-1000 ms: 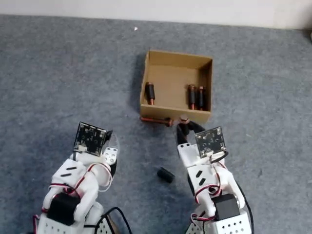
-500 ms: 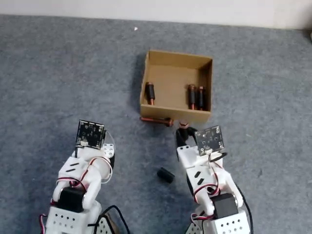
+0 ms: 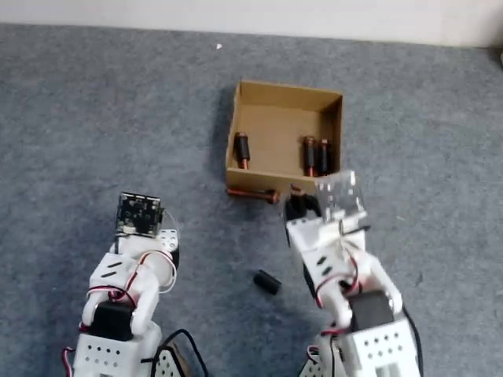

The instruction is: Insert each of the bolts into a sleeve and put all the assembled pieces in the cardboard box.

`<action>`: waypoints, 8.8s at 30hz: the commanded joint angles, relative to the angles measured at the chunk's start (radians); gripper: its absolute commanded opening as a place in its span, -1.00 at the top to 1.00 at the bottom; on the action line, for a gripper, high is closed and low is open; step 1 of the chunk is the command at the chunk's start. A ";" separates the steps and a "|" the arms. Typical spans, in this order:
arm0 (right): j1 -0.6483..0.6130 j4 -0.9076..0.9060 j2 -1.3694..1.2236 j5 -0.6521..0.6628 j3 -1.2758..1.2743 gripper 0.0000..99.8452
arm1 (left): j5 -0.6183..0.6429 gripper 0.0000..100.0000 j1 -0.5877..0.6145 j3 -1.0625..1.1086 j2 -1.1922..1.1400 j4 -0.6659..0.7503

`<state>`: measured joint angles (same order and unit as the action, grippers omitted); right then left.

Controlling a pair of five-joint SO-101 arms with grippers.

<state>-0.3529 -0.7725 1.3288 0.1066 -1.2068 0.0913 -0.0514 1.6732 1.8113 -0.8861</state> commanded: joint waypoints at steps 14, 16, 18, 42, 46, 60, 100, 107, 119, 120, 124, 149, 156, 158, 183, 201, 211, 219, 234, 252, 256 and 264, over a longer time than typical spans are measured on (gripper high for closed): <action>0.044 0.242 -0.727 -0.014 0.641 0.99 | -0.014 0.99 0.039 0.022 0.008 0.029; 0.054 0.326 -0.791 -0.011 0.639 0.99 | -0.014 0.99 0.039 0.022 0.008 0.031; 0.071 0.401 -0.862 -0.012 0.639 0.99 | -0.014 0.99 0.041 0.022 0.008 0.031; 0.108 0.430 -1.204 -0.008 0.650 0.61 | -0.014 0.99 0.042 0.022 0.008 0.031; 0.104 0.372 -1.046 -0.008 0.636 0.61 | -0.014 0.99 0.059 0.022 0.010 0.031; 0.076 -0.094 -0.619 0.095 0.371 0.61 | -0.014 0.99 0.170 0.022 0.010 0.086; -0.440 -0.065 -0.912 0.132 0.088 0.96 | -0.012 0.99 0.216 0.022 0.007 0.110; -0.438 -0.093 -0.920 0.160 0.097 0.99 | -0.012 0.99 0.216 0.022 0.007 0.110; -0.245 -0.202 -0.688 0.155 0.173 0.99 | -0.012 0.99 0.216 0.022 0.007 0.110; -0.231 -0.214 -0.634 0.155 0.171 0.99 | -0.012 0.99 0.216 0.022 0.007 0.110; -0.182 -0.228 -0.421 0.153 0.165 0.99 | -0.012 0.99 0.216 0.022 0.007 0.110; -0.131 0.010 0.225 -0.072 -0.231 0.99 | -0.012 0.99 0.220 0.012 0.008 0.110; -0.019 0.010 0.461 -0.087 -0.344 0.99 | -0.012 0.99 0.214 -0.027 0.007 0.109; -0.007 0.010 0.512 -0.115 -0.369 0.99 | -0.012 0.99 0.200 -0.058 0.005 0.109; 0.076 0.012 0.499 -0.115 -0.380 0.99 | -0.253 0.99 -0.171 -0.415 -0.093 -0.163; 0.076 0.012 0.499 -0.112 -0.386 0.99 | -0.578 0.88 -0.222 -0.725 -0.905 -0.161; 0.090 0.012 0.499 -0.112 -0.386 0.99 | -0.626 0.66 -0.259 -1.013 -1.343 -0.161; 0.193 0.012 0.499 -0.114 -0.378 0.99 | -0.717 0.66 -0.361 -1.267 -1.739 -0.166; 0.216 0.012 0.499 -0.114 -0.378 0.99 | -0.743 0.66 -0.383 -1.701 -2.196 -0.169; 0.245 0.012 0.499 -0.112 -0.378 0.99 | -0.744 0.92 -0.450 -1.796 -2.350 -0.275; 0.246 0.012 0.499 -0.112 -0.380 0.99 | -0.744 0.97 -0.466 -1.796 -2.348 -0.336; 0.246 0.012 0.499 -0.117 -0.380 0.99 | -0.695 0.99 -0.466 -1.768 -2.238 -0.451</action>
<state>-0.1166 -0.7956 1.8136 -0.0038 -1.5980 -0.6452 -0.4918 -0.1005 -0.5363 -1.2666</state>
